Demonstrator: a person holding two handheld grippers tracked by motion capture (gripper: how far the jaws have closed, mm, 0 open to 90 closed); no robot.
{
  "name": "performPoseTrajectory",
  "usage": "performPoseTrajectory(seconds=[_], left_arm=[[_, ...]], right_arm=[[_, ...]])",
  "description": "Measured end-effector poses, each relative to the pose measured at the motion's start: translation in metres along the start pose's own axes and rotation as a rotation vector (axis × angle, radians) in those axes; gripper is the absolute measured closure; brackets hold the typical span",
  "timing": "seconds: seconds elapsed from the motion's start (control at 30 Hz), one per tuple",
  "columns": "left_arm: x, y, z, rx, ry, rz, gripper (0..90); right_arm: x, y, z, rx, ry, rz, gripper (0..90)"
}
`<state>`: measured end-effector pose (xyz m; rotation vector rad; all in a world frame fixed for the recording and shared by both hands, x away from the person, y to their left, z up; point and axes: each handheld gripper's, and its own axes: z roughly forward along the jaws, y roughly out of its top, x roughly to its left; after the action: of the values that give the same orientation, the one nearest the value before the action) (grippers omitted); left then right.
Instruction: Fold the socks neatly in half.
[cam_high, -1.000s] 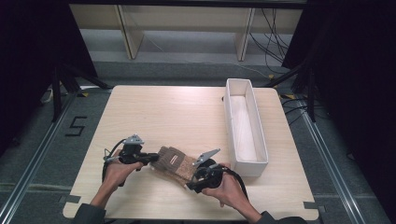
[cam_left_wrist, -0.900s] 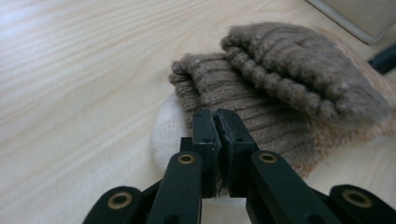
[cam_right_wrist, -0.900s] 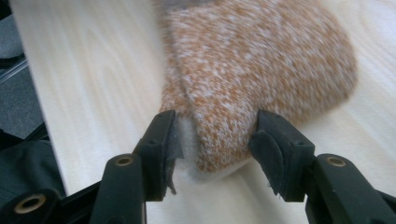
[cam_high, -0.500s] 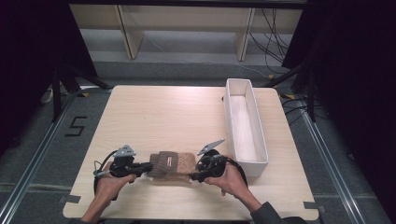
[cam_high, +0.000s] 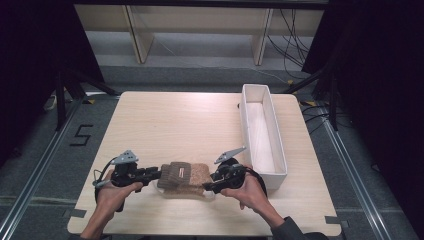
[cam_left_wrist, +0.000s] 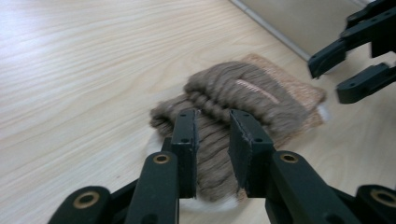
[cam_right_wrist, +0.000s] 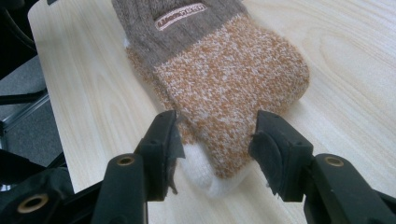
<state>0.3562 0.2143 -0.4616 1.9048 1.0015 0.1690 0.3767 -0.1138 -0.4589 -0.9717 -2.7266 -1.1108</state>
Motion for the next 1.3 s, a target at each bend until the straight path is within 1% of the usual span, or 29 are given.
performPoseTrajectory(seconds=[0.07,0.1,0.17,0.2,0.23,0.27,0.3,0.33,0.37,0.43,0.47,0.5,0.57,0.63,0.7,0.77,0.8,0.83,0.87,0.9,0.93,1.0,1.03,1.1,1.13,1.17,1.2,1.27,1.3], left_arm=[[-0.004,0.004,0.002,0.001,-0.013,-0.002,70.3],[-0.006,0.005,0.004,0.001,-0.021,-0.008,69.2],[-0.010,0.008,0.007,0.017,-0.038,-0.014,66.5],[-0.011,0.009,0.008,0.019,-0.040,-0.019,64.8],[-0.013,0.010,0.009,0.023,-0.040,-0.035,62.2],[-0.013,0.012,0.011,0.034,-0.051,-0.036,60.2],[-0.014,0.013,0.012,0.040,-0.049,-0.045,58.5],[-0.015,0.014,0.014,0.041,-0.048,-0.052,56.5],[-0.015,0.016,0.015,0.057,-0.044,-0.059,54.4],[-0.016,0.018,0.020,0.055,-0.037,-0.080,51.2],[-0.016,0.019,0.022,0.061,-0.052,-0.084,50.0],[-0.017,0.020,0.024,0.068,-0.051,-0.091,49.2],[-0.018,0.020,0.030,0.084,-0.047,-0.099,48.2],[-0.018,0.019,0.037,0.127,-0.072,-0.109,47.2],[-0.017,0.016,0.043,0.158,-0.048,-0.094,47.4],[-0.016,0.012,0.047,0.168,-0.041,-0.073,55.6],[-0.016,0.010,0.048,0.160,-0.032,-0.061,60.1],[-0.015,0.009,0.048,0.145,-0.031,-0.056,65.3],[-0.014,0.009,0.046,0.143,-0.029,-0.053,70.3],[-0.013,0.009,0.045,0.132,-0.034,-0.044,75.1],[-0.014,0.008,0.044,0.119,-0.037,-0.041,78.5],[-0.019,0.010,0.043,0.106,-0.029,-0.006,82.5],[-0.021,0.012,0.042,0.099,-0.033,0.007,83.6],[-0.026,0.020,0.039,0.072,-0.037,0.030,84.0],[-0.030,0.026,0.035,0.050,-0.045,0.040,84.1],[-0.035,0.032,0.031,0.029,-0.066,0.052,84.2],[-0.039,0.037,0.027,0.007,-0.072,0.059,84.2],[-0.044,0.044,0.020,-0.014,-0.085,0.079,84.3],[-0.047,0.046,0.018,-0.022,-0.097,0.083,84.3]], right_arm=[[0.002,-0.001,0.002,0.003,0.007,0.019,50.2],[0.001,-0.001,0.001,0.007,-0.003,0.008,50.2],[0.002,-0.001,0.001,0.014,-0.008,0.023,50.2],[0.001,-0.001,0.002,0.008,-0.005,-0.007,50.3],[0.001,-0.001,0.002,0.009,-0.003,-0.007,50.2],[0.001,-0.002,0.002,0.010,0.000,-0.002,50.2],[0.001,-0.002,0.002,0.011,-0.003,-0.003,50.2],[0.001,-0.002,0.002,0.015,0.001,0.012,50.2],[0.001,-0.002,0.002,0.015,0.003,0.012,50.2],[0.001,-0.002,0.003,0.015,0.009,0.006,50.2],[0.001,-0.002,0.003,0.017,0.013,0.003,50.2],[0.001,-0.002,0.003,0.016,0.011,0.000,50.2],[0.001,-0.002,0.002,0.014,-0.002,-0.002,50.2],[0.001,-0.003,0.003,0.018,0.011,0.015,50.2],[0.001,-0.003,0.002,0.013,0.005,0.017,50.2],[0.000,-0.004,0.003,0.018,-0.008,0.008,50.1],[-0.001,-0.004,0.004,0.016,-0.006,0.002,50.1],[-0.002,-0.004,0.004,0.020,-0.010,0.009,50.1],[-0.001,-0.004,0.004,0.023,-0.011,0.025,50.2],[-0.002,-0.004,0.004,0.021,-0.015,0.011,50.2],[-0.002,-0.005,0.004,0.023,-0.015,0.012,50.2],[-0.003,-0.005,0.005,0.023,-0.018,0.004,50.2],[-0.002,-0.005,0.006,0.021,-0.019,-0.001,50.2],[-0.001,-0.005,0.006,0.035,-0.036,0.009,50.1],[-0.001,-0.005,0.007,0.035,-0.031,0.003,50.1],[0.000,-0.005,0.007,0.036,-0.036,-0.007,50.1],[0.002,-0.006,0.008,0.045,-0.048,-0.006,50.2],[0.003,-0.007,0.012,0.062,-0.072,-0.021,50.2],[0.003,-0.007,0.015,0.064,-0.073,-0.037,50.5]])
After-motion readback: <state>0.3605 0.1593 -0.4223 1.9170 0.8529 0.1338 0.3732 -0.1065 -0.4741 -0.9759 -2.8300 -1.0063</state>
